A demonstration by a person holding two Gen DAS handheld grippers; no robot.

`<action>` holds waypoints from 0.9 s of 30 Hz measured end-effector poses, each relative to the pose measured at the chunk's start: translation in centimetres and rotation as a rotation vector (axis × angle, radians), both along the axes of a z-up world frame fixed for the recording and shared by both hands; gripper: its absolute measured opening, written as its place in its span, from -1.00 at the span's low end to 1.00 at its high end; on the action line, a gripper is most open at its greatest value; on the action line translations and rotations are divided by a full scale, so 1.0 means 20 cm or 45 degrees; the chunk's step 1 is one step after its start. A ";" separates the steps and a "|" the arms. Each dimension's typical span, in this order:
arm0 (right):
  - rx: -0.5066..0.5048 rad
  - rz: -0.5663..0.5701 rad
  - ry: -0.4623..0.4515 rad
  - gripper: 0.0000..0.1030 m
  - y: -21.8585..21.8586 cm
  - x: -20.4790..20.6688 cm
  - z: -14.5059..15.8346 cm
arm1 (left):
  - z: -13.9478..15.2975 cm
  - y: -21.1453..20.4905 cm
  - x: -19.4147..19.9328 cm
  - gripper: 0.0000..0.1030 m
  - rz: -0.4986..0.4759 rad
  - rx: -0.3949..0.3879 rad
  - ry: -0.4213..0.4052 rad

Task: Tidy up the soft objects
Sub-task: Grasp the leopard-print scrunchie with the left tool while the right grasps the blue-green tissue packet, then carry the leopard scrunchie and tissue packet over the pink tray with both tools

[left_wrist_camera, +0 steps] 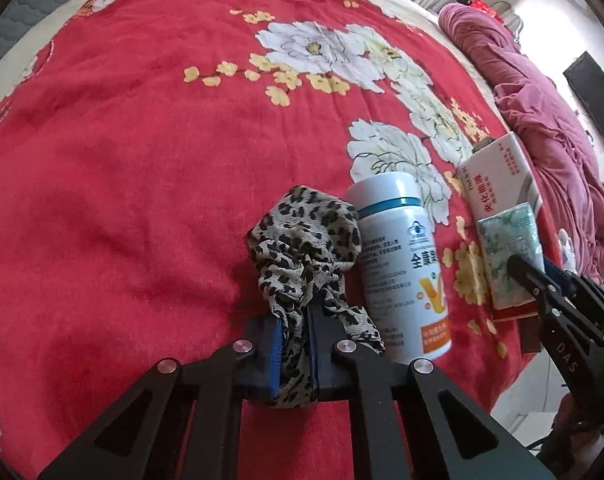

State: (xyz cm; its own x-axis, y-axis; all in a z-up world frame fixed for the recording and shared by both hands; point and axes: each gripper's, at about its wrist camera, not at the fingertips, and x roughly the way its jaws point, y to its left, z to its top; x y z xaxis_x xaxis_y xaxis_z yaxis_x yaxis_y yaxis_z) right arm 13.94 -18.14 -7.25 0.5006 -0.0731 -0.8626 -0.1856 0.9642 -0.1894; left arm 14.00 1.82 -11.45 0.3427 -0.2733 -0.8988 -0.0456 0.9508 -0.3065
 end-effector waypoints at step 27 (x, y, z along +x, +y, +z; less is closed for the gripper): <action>0.430 -0.313 -0.179 -0.54 -0.84 -0.16 0.57 | 0.69 -0.74 -0.05 -0.80 -0.354 -0.015 -0.282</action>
